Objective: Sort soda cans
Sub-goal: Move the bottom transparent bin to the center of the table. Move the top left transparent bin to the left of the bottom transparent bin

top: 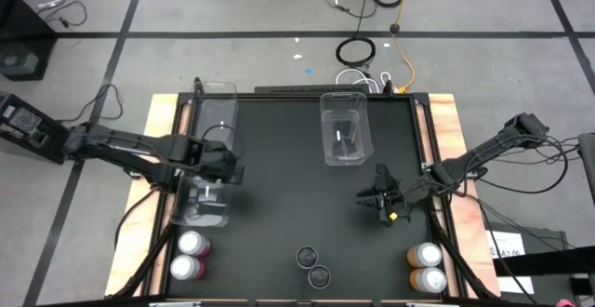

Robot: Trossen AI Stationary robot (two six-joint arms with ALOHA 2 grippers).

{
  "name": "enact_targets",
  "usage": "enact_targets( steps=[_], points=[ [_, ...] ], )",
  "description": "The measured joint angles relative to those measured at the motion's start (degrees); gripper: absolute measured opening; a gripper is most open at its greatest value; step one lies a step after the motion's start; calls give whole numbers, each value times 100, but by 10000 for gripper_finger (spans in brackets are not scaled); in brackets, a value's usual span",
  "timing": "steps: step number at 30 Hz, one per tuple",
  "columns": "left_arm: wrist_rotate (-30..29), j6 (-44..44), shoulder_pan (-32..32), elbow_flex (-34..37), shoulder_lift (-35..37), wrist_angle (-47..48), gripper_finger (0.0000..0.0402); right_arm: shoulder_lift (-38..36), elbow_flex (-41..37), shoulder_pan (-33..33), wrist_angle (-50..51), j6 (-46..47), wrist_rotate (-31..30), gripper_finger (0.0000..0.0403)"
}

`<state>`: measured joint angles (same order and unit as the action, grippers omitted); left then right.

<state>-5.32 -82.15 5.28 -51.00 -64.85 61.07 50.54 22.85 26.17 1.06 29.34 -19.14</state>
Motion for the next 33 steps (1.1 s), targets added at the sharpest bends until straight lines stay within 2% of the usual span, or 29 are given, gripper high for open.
enact_targets(
  steps=[26,33],
  points=[
    [67,-26,-1,0,-1010,-272,130,2,0,0,-1,44,-3,107],
    [102,-601,0,0,-1292,-374,128,2,0,0,-2,46,-2,107]
  ],
)
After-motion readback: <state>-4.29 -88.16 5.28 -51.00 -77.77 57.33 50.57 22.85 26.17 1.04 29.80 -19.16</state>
